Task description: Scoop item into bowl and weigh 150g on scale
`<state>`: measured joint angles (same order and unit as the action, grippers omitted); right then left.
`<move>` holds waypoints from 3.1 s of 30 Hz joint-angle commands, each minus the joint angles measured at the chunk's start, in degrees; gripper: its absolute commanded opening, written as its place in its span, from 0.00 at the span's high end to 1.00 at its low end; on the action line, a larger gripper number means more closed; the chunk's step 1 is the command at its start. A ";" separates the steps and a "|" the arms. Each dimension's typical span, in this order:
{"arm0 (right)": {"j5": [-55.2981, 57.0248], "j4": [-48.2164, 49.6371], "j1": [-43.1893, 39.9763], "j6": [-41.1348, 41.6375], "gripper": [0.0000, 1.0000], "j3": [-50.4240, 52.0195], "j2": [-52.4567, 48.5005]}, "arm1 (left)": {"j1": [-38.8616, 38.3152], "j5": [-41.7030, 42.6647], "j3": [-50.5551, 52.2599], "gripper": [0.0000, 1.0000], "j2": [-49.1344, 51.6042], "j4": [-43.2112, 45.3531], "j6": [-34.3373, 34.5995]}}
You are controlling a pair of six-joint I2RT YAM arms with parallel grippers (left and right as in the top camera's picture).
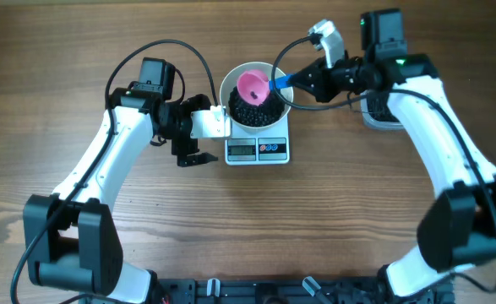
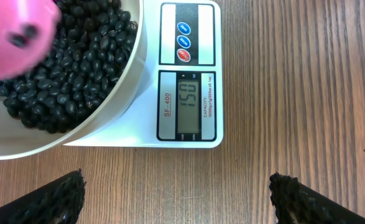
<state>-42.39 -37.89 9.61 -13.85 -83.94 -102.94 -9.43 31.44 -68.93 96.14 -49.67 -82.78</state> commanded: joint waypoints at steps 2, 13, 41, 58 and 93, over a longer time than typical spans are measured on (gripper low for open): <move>5.11 1.46 0.31 -1.18 0.96 -0.81 -4.42 | -0.11 1.27 0.37 0.00 0.66 -0.02 0.55; 10.69 2.36 0.31 -1.20 0.96 -0.81 -5.29 | -0.11 1.27 0.37 0.01 0.66 -0.02 0.55; 15.45 -4.20 3.34 -11.72 0.96 -0.81 -3.52 | -0.09 1.27 0.37 0.00 0.66 -0.02 0.55; 8.48 -5.01 2.32 -13.18 0.96 -1.36 -0.76 | -0.11 1.27 0.37 0.00 0.66 -0.02 0.55; -14.23 -0.24 -7.02 2.43 0.96 -1.33 -0.76 | -0.11 1.27 0.37 0.00 0.66 -0.02 0.55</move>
<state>-52.73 -38.50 2.39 -12.29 -84.07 -105.51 -9.43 31.42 -68.93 96.14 -49.67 -82.78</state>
